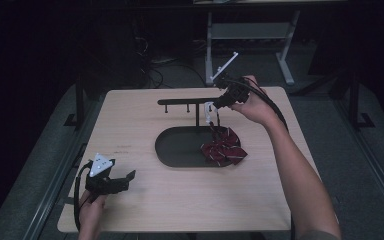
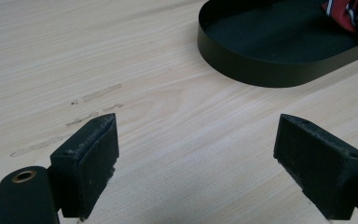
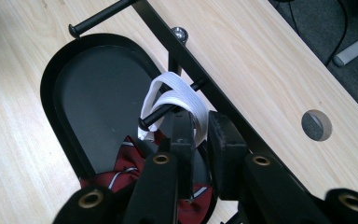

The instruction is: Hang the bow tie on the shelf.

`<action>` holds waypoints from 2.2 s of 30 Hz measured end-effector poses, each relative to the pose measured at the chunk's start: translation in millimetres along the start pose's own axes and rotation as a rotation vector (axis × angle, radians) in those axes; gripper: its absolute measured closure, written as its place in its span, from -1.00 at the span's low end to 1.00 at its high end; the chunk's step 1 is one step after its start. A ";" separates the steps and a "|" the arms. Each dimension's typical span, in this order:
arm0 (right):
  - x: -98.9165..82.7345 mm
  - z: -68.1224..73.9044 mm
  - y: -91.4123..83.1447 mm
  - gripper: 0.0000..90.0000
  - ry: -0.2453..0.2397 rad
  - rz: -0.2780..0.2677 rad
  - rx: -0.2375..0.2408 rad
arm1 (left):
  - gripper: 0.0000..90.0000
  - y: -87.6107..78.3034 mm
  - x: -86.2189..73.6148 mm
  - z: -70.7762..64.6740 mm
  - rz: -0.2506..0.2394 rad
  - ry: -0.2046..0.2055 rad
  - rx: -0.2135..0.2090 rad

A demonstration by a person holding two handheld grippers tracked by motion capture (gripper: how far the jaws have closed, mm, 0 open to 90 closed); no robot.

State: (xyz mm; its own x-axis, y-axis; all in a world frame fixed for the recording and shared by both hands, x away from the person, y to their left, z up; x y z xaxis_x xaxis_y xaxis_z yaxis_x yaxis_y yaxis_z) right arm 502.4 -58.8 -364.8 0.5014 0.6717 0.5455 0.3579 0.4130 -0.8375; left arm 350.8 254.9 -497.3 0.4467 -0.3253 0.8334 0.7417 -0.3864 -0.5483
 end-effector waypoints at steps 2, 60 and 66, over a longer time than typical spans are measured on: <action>-0.8 1.7 -0.1 0.73 0.003 0.003 0.003 | -0.70 -0.1 -0.2 0.1 0.001 0.000 0.001; -36.7 18.2 -13.2 0.40 0.005 -0.051 0.102 | -0.70 -0.9 1.0 -3.2 0.003 0.011 0.000; -43.6 25.0 -16.0 0.35 0.005 -0.062 0.126 | -0.70 -0.3 1.0 -4.5 0.005 0.006 -0.001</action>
State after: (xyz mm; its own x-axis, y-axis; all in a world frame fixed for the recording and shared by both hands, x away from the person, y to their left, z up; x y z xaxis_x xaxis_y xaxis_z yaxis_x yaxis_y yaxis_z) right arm 455.2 -79.3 -376.0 0.4856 0.6391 0.5964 0.2866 0.5282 -0.7993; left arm 348.8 250.8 -496.6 0.4474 -0.3325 0.8302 0.7388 -0.3858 -0.5526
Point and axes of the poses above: each handheld gripper's, and its own axes: y roughly forward along the jaws, x roughly out of its top, z roughly to its left, the point moved 10 cm from there along y, roughly forward along the jaws, and after that the axes turned 3 degrees about y, right-handed, at the moved point
